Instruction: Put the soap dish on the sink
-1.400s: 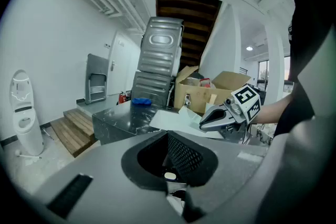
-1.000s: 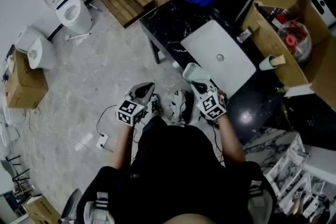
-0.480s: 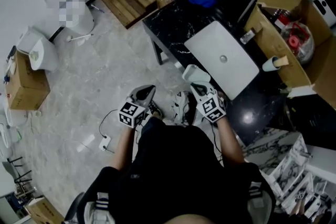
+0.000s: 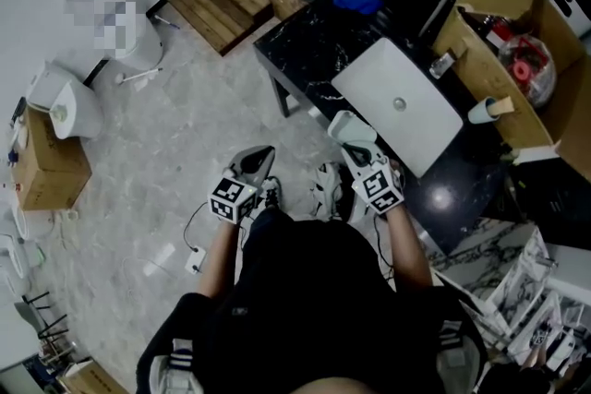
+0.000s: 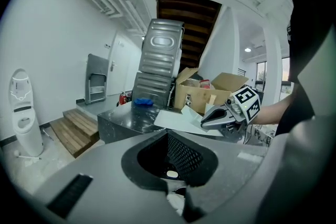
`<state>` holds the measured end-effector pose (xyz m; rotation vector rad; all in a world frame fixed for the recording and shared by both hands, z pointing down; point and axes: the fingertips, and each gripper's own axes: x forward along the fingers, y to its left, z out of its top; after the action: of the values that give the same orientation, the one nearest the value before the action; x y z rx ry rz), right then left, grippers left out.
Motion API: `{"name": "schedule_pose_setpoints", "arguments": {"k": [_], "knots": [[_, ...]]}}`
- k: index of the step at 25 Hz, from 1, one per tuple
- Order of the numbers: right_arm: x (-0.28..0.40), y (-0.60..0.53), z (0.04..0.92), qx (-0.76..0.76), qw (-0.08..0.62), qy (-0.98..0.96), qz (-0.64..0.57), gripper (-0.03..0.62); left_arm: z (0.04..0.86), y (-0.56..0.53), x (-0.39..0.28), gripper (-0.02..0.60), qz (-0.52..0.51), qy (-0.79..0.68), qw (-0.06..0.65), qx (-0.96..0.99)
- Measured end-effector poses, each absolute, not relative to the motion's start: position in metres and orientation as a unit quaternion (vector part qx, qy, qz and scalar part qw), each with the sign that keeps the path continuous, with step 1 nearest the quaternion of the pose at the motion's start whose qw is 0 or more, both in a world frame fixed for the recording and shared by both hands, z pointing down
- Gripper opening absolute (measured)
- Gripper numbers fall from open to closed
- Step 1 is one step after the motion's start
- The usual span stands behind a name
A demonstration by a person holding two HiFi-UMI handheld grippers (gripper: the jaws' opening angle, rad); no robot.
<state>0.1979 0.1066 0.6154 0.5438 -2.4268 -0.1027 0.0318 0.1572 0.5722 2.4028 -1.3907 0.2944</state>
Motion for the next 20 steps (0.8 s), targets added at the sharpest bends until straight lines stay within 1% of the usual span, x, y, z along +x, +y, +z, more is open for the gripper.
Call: {"name": "schedule_pose_setpoints", "arguments": {"k": [9,20], "knots": [[0.167,0.089,0.626,0.246,0.328,-0.912,-0.006,-0.003,0.577,0.128,-0.005,0.0,0.108,-0.458,0.176,0.865],[0.128,0.067,0.616,0.29,0.31,-0.905,0.009,-0.003,0.573,0.097,-0.042,0.0,0.115,-0.408,0.169,0.89]]}}
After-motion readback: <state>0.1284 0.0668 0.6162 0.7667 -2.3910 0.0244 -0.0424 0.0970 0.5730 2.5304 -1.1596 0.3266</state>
